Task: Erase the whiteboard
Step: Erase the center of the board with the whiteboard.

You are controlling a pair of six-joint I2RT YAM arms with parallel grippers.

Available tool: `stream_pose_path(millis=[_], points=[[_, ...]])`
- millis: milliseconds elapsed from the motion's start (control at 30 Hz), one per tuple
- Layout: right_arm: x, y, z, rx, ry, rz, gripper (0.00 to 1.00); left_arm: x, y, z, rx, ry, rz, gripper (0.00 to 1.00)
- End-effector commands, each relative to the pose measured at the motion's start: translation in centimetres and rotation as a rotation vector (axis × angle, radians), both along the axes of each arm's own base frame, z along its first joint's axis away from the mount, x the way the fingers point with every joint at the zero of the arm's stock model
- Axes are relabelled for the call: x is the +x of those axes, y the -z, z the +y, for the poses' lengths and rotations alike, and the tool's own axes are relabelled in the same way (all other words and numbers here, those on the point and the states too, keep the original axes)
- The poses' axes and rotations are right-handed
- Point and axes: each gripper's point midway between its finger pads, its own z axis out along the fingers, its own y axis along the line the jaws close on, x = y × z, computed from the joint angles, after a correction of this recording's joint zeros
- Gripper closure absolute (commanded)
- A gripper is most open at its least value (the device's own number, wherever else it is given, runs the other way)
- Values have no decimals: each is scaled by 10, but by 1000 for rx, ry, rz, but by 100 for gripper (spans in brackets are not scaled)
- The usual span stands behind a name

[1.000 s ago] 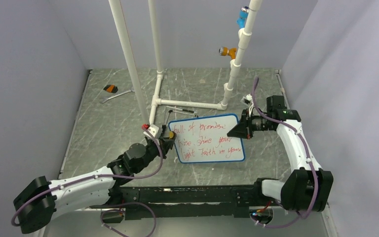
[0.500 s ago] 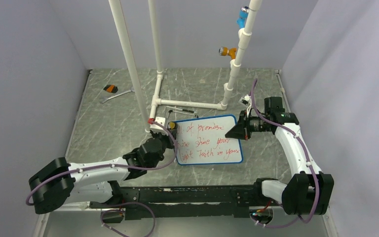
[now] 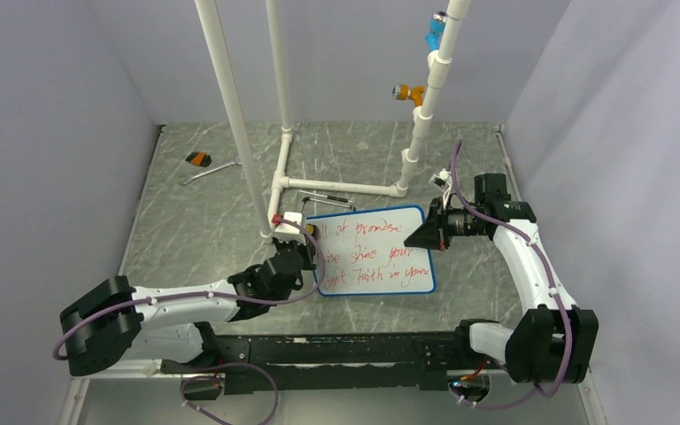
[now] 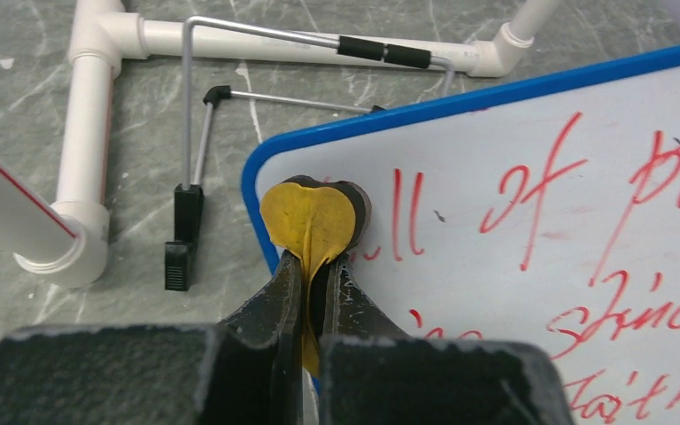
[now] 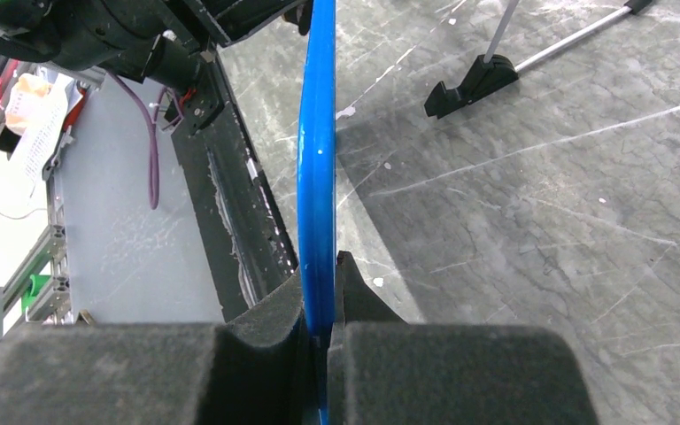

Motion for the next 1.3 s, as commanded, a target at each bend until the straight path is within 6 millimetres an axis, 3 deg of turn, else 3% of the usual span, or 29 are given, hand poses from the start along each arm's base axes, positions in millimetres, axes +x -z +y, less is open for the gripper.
stream_pose_path(millis=[0, 233, 467, 567, 667, 767, 933, 1133, 1267], points=[[9, 12, -6, -87, -20, -102, 100, 9, -2, 17, 39, -36, -2, 100], [9, 13, -6, -89, -19, -99, 100, 16, -28, -5, 68, 77, -42, 100], [9, 14, -6, -88, -22, -96, 100, 3, -15, -28, 109, 199, -14, 100], [8, 13, -6, -86, -24, -97, 100, -3, 4, -21, 139, 169, 40, 100], [8, 13, -6, -86, -24, -97, 100, -6, 27, -2, 158, 94, 93, 100], [8, 14, -6, -86, -25, -96, 100, -5, 36, 15, 170, 35, 105, 100], [8, 14, -6, -86, -27, -91, 100, 10, 8, 19, 169, 21, 39, 100], [8, 14, -6, -86, -26, -92, 100, 25, -37, 0, 171, 69, -44, 100], [8, 14, -6, -86, -27, -92, 100, 23, -40, -10, 160, 113, -38, 100]])
